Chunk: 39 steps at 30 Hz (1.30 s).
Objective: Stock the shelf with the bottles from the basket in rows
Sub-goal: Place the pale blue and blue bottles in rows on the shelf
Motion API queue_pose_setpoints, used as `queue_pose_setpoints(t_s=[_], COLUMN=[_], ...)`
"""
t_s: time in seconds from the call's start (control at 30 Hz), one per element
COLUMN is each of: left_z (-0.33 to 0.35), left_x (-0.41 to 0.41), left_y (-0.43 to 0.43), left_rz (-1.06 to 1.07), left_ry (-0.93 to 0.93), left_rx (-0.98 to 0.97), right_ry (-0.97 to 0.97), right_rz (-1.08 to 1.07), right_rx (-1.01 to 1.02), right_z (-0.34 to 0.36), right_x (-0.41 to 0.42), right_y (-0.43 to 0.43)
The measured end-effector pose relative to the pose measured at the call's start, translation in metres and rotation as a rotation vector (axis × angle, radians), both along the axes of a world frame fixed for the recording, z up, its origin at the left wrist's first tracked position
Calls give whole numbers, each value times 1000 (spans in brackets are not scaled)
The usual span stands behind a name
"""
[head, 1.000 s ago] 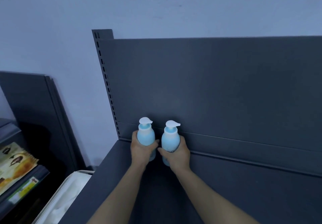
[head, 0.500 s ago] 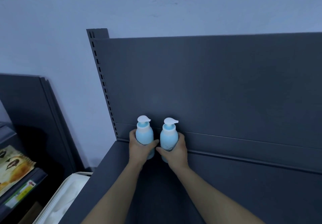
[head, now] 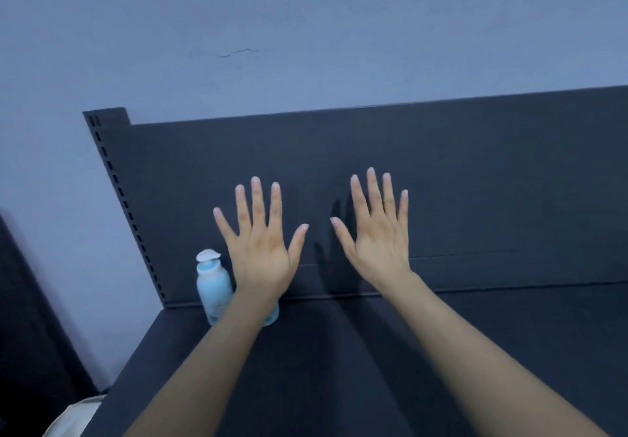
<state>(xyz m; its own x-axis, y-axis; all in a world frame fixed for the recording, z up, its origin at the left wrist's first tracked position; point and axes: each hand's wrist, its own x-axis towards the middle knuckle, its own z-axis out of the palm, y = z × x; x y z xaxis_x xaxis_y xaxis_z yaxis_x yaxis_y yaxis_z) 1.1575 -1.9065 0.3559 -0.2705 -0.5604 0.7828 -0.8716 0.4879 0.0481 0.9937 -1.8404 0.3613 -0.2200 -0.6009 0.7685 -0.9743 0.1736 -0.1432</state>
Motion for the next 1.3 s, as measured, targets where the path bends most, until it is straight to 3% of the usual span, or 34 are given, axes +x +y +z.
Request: queue_pose_setpoints(t_s=[0.33,0.6,0.93,1.3], left_z=[23,5,-48,-157], left_x=[-146,-279,-398,-477], left_y=[98,249,440,554], left_rz=[-283,-531,-809,-1162], left_ry=[-27,-34,-119,-342], left_rx=[-29,15,87,157], right_ry=[32,-15,-104,-303], right_rz=[-317,-550,-770,-975], right_rx=[-7,5,91,267], right_z=[22,3,-53,-159], right_x=[-117,-219,-301,-349], right_y=[135,312,512,632])
